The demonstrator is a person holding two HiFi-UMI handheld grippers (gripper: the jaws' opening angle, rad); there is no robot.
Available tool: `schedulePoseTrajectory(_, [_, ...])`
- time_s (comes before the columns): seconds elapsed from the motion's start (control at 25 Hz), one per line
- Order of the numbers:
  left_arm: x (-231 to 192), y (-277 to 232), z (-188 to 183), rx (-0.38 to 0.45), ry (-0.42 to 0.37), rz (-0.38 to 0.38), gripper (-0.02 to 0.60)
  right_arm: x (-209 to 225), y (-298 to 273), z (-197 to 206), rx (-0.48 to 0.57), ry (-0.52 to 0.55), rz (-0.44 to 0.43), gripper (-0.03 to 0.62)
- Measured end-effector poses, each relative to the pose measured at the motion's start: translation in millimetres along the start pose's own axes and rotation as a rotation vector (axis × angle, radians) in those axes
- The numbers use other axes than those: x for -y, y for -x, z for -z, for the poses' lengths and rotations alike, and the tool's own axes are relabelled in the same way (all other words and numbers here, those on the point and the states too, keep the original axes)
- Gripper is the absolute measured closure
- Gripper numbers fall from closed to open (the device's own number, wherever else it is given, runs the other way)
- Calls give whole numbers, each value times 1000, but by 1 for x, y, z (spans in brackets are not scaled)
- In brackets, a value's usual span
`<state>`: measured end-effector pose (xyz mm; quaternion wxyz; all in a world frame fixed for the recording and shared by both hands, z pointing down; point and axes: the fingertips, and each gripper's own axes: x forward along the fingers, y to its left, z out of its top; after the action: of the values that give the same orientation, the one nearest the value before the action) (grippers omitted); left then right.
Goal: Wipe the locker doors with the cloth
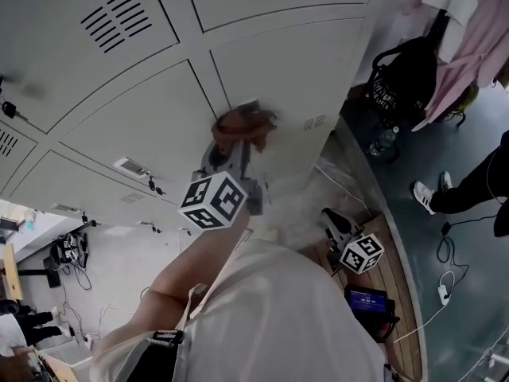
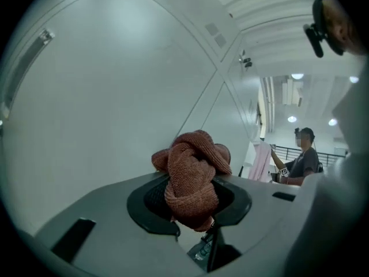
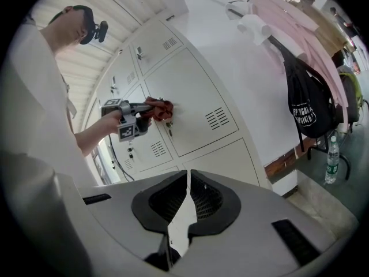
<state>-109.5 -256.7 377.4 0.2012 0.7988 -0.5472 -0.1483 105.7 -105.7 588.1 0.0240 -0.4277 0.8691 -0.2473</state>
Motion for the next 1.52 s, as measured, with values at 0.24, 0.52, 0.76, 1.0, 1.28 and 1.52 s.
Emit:
schedulePoseTrajectory(0.24, [52,-43,20,-119,-14,114,469,3,0,-4,25,-8,27,565])
schedulePoseTrajectory(0.52, [84,-98,86,-287,98,176,469,20,26,-6,61,-28,118,565])
schedulePoseTrajectory(0.76, [123,-142,125,-351,143,222,469,30,52,-7,99,-41,203,565])
schedulePoseTrajectory(1.0, [150,-173,158,-440,229,353,469,33,69,-8,118,-44,238,565])
schedulePoseTrajectory(1.28, [135,-140,99,-253,228,314,469,28,63,-6,101,-40,200,565])
schedulePoseTrajectory(1.52, [102,-91,33,-98,339,277,469,13,36,-3,61,-24,112,565])
